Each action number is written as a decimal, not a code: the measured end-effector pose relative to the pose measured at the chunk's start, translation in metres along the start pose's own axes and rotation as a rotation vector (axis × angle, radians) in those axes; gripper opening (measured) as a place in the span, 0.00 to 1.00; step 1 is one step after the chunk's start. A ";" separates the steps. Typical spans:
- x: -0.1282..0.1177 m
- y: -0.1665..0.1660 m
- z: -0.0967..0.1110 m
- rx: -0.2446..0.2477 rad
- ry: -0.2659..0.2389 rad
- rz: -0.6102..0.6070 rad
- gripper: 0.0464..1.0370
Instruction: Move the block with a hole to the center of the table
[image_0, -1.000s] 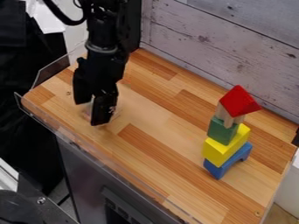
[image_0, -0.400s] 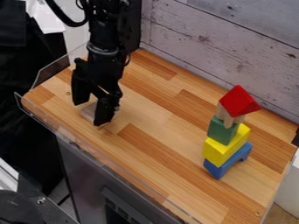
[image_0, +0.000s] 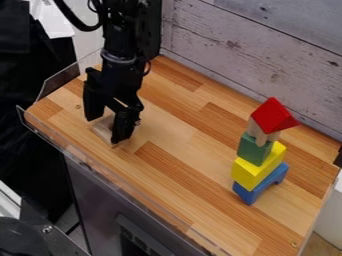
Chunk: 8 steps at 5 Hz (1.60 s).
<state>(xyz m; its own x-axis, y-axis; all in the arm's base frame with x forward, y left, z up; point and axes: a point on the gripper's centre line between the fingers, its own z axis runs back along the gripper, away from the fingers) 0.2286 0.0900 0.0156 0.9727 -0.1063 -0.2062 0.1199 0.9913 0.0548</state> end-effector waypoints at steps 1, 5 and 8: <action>0.001 0.001 -0.005 -0.004 0.007 0.012 0.96; -0.012 0.014 -0.014 -0.019 0.019 0.046 0.77; 0.004 -0.018 0.064 -0.169 -0.225 0.059 0.77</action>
<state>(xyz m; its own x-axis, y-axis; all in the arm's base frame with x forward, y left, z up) 0.2430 0.0667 0.0764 0.9989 -0.0443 0.0151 0.0457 0.9931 -0.1076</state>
